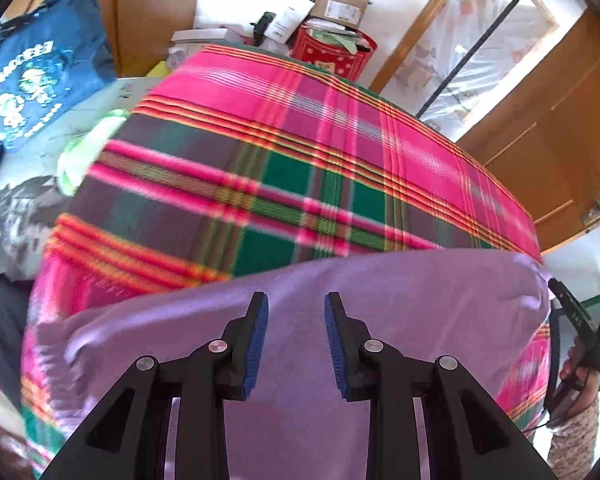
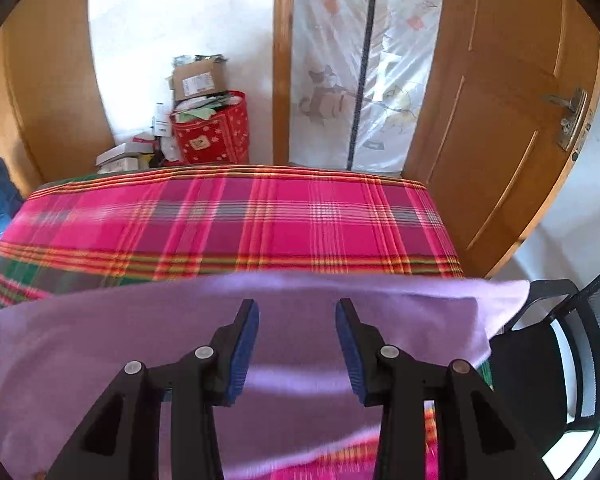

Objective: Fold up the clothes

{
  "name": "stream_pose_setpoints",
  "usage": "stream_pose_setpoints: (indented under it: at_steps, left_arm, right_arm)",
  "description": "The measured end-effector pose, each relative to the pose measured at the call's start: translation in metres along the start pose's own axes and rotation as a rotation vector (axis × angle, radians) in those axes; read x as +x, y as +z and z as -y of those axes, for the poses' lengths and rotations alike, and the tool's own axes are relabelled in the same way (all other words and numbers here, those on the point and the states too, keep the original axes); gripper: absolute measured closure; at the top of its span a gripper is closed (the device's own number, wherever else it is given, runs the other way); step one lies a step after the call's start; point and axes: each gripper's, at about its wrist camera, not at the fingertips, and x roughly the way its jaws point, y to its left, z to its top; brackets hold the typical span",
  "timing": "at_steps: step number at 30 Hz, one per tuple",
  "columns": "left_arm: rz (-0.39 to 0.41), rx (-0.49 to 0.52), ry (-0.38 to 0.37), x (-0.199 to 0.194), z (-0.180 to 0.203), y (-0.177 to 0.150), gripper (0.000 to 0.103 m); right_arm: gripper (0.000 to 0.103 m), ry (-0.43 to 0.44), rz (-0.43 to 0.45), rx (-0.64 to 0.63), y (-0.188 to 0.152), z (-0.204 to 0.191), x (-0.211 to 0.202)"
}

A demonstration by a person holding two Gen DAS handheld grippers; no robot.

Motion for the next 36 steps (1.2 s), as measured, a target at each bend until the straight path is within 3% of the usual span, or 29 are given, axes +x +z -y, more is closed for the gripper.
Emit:
stream_pose_setpoints:
  at_steps: [5,12,21,26,30,36]
  left_arm:
    - [0.022,-0.014,0.005,-0.042,-0.023,-0.019,0.073]
    - [0.071,-0.024,0.054,-0.107,-0.068,-0.048,0.073]
    - [0.001,-0.080,0.098,-0.133,-0.122,-0.090,0.073]
    - [-0.048,-0.096,0.096,-0.129,-0.140,-0.117,0.073]
    - [-0.105,-0.090,0.080,-0.113,-0.148,-0.140,0.073]
    - [-0.093,-0.101,0.008,-0.103,-0.152,-0.156,0.073]
  right_arm:
    - [0.062,0.046,0.012,-0.017,-0.019,-0.005,-0.041]
    - [0.062,0.069,0.091,-0.024,-0.038,-0.001,-0.135]
    - [0.062,0.111,0.205,-0.172,-0.054,-0.038,-0.234]
    - [0.062,0.176,0.160,-0.250,-0.073,-0.085,-0.231]
    - [0.062,0.257,0.066,-0.304,-0.100,-0.130,-0.202]
    - [0.062,0.383,-0.028,-0.328,-0.135,-0.181,-0.170]
